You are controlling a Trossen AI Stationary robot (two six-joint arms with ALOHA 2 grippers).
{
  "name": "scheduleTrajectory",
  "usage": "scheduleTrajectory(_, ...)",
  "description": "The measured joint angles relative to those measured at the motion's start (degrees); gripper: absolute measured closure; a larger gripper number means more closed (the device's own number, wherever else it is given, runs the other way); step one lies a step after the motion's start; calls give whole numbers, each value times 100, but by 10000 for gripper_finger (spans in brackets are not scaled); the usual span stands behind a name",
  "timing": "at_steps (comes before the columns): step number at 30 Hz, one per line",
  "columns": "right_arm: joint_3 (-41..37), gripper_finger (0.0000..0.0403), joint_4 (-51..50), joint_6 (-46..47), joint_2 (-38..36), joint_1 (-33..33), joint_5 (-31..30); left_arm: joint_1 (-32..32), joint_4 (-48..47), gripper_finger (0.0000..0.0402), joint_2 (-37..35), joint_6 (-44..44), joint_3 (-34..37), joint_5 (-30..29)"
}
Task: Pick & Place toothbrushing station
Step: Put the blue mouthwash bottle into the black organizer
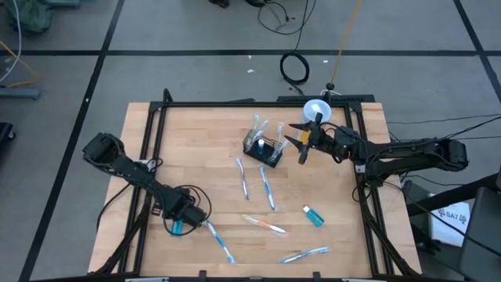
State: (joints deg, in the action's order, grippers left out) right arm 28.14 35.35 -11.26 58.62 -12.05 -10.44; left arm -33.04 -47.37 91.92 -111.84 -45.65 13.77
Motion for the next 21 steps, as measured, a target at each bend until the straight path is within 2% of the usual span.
scheduleTrajectory(7, 0, 204, 30, -10, 1, 0, 0, -9, 86, 231, 11, 218, 13, -165)
scheduleTrajectory(16, 0, 204, 46, -14, -1, 0, 0, 61, 135, 300, 22, 225, 13, -185)
scheduleTrajectory(21, 0, 204, 45, -15, 0, 0, 0, 234, 73, 296, 30, 622, -70, -253)
